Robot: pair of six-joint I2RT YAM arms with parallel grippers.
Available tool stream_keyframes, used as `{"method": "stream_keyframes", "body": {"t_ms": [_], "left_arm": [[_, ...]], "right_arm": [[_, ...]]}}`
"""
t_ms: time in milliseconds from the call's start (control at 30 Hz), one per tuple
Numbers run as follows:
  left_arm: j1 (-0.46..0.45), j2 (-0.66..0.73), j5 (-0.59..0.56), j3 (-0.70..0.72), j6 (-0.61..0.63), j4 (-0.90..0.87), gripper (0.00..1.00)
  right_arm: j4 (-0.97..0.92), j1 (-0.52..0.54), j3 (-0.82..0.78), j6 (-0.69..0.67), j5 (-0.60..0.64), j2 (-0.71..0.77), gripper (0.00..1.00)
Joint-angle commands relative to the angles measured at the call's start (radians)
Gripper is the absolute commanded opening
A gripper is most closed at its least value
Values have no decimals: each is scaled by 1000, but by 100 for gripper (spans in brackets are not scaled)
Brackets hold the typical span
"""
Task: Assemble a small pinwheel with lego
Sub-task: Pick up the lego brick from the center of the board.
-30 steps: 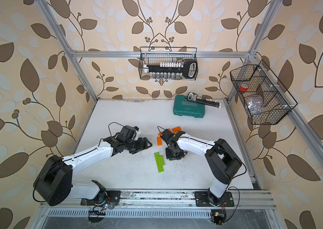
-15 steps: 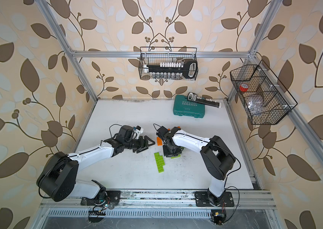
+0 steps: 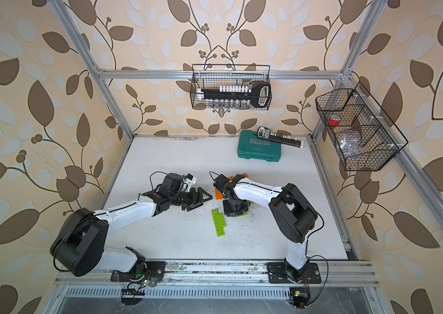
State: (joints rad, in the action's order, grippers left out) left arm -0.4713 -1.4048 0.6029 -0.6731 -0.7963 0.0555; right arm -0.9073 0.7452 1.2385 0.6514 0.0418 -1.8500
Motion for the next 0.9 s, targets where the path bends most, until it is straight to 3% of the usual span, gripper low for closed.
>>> {"method": "stream_keyframes", "body": {"t_ms": [0, 233, 467, 867], "left_arm": [[0, 34, 19, 3, 12, -1, 77], [-22, 100, -84, -24, 102, -157, 77], [-110, 168, -222, -37, 151, -270, 77], [-164, 159, -266, -39, 143, -273, 78]], "right_arm": [[-10, 3, 27, -10, 20, -27, 16], [-9, 0, 32, -18, 27, -38, 16], [-9, -4, 43, -24, 26, -35, 16], [1, -17, 33, -27, 32, -40, 16]]}}
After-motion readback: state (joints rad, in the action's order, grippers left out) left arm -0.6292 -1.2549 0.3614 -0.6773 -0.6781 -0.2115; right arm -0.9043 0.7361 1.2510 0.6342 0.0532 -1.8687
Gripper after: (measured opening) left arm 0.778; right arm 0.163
